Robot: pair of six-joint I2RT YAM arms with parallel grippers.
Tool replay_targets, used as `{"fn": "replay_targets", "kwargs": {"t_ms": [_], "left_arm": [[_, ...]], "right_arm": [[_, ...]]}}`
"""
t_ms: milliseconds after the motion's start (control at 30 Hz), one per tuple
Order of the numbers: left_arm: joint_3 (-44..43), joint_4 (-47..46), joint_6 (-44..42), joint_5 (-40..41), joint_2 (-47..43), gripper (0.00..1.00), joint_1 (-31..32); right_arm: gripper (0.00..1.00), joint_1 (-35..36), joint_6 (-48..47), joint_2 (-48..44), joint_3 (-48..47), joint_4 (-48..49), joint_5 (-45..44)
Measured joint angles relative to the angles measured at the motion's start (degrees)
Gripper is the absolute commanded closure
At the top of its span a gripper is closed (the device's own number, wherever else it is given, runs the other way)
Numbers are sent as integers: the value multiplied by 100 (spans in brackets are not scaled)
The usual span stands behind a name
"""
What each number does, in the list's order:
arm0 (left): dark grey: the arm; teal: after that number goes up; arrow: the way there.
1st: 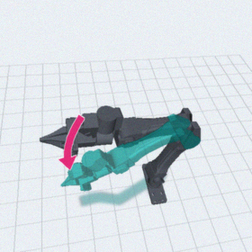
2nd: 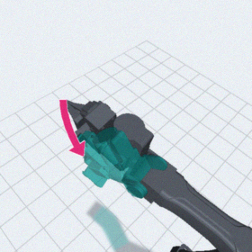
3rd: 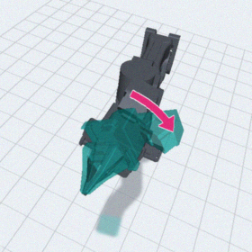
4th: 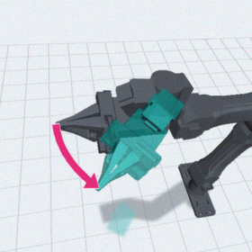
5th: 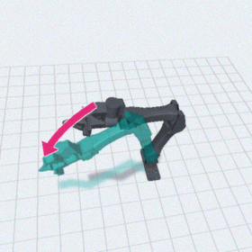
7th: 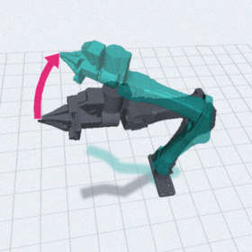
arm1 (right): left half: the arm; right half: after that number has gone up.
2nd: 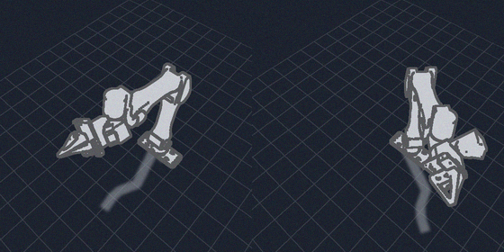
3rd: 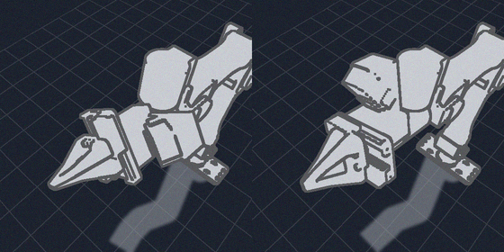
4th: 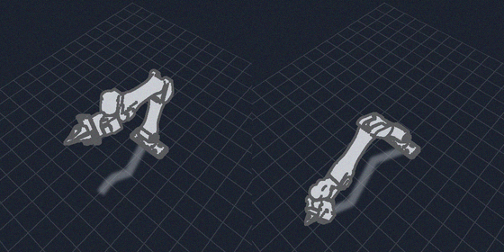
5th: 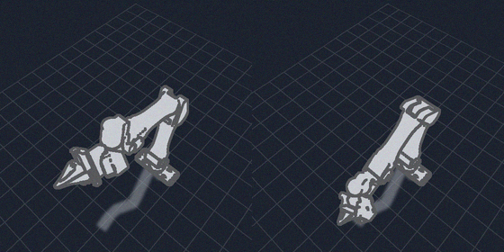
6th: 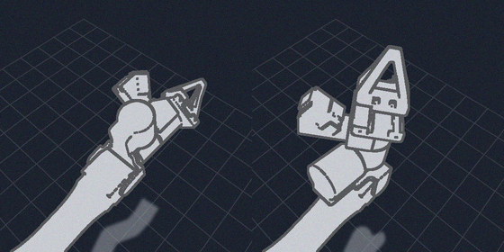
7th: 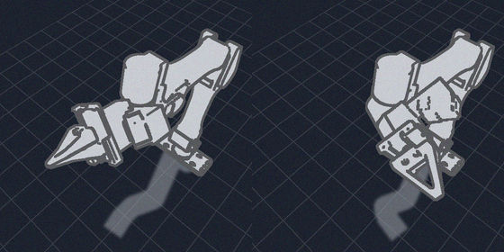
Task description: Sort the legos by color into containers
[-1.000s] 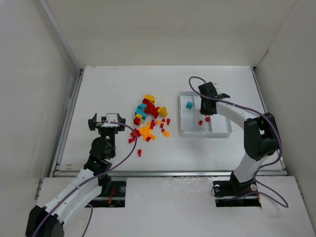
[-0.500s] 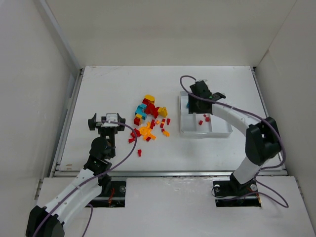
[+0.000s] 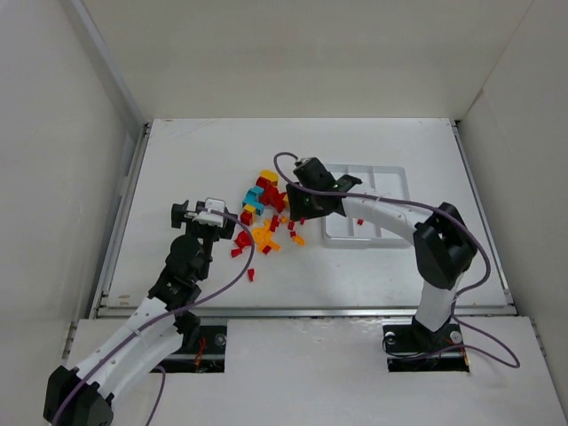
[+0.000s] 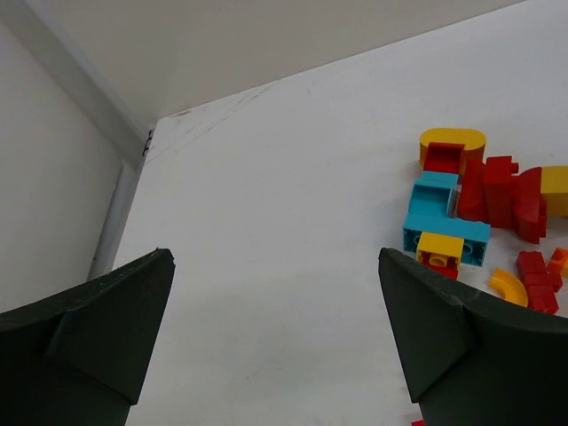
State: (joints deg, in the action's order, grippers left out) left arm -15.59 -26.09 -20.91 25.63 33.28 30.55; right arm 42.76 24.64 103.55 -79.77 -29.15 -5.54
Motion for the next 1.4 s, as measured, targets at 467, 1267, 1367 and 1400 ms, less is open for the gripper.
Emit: {"fn": "replay_targets", "kwargs": {"t_ms": [467, 1267, 1367, 1400], "left_arm": [[-48, 278, 109, -170, 31, 0, -24], [103, 210, 321, -299, 192, 0, -557], [103, 210, 319, -310, 197, 0, -584], [103, 210, 319, -321, 197, 0, -595]], "right_arm": [[52, -22, 553, 977, -570, -297, -706], [62, -407, 396, 1482, -605, 46, -376], [73, -407, 256, 1582, -732, 127, -273], [76, -407, 210, 1620, -791, 131, -247]]}}
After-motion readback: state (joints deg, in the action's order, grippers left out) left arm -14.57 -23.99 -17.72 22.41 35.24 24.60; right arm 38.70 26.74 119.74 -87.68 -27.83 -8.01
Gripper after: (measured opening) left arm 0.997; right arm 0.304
